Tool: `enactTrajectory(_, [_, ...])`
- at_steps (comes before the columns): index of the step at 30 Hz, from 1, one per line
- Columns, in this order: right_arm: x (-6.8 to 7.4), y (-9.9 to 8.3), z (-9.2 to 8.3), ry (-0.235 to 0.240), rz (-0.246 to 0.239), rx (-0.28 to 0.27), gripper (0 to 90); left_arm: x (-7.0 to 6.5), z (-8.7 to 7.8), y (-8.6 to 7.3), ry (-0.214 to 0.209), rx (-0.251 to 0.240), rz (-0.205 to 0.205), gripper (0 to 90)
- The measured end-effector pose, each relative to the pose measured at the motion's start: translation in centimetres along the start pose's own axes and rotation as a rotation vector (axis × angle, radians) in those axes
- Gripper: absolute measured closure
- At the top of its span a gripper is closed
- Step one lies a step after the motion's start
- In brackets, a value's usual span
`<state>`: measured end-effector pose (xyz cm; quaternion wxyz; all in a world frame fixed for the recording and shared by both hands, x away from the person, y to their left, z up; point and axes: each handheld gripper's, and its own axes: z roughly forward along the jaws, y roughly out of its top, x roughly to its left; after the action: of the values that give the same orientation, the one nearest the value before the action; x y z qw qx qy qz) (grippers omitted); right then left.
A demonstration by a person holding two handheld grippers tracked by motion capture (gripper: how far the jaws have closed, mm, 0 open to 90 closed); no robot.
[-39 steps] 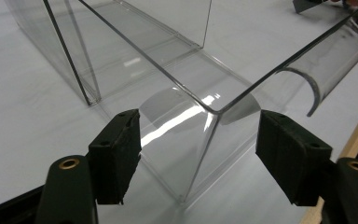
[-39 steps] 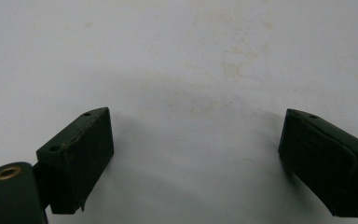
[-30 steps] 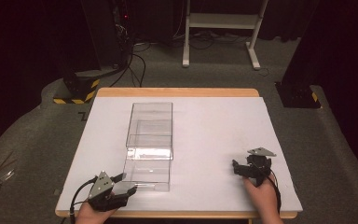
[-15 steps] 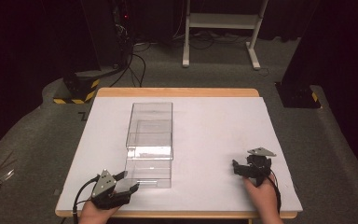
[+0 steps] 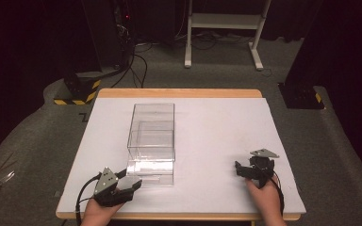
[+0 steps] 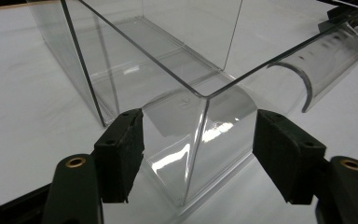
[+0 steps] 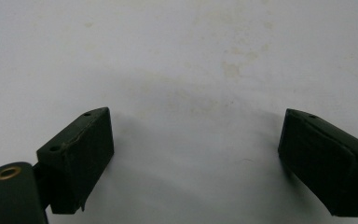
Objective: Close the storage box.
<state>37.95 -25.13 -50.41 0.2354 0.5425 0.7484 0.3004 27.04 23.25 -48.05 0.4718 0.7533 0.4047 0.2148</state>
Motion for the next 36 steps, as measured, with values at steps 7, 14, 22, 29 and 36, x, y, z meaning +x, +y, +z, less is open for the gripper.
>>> enactTrajectory(7, [0.0,0.0,0.0,0.000,0.000,0.000,10.1,0.4,0.7,0.2,0.014,-0.005,-0.009,34.1])
enactTrajectory(14, [0.0,0.0,0.0,0.000,0.000,0.000,10.2,0.9,1.4,0.3,0.025,0.002,-0.009,35.3])
enactTrajectory(22, [0.0,0.0,0.0,0.000,0.000,0.000,10.2,1.2,1.7,0.5,0.043,0.019,-0.025,34.4])
enactTrajectory(29, [0.0,0.0,0.0,0.001,0.001,0.000,10.2,1.2,2.0,1.5,0.081,0.018,-0.032,21.0])
enactTrajectory(36, [0.0,0.0,0.0,0.001,0.000,0.000,10.2,1.6,2.8,1.6,0.109,0.017,-0.058,14.6])
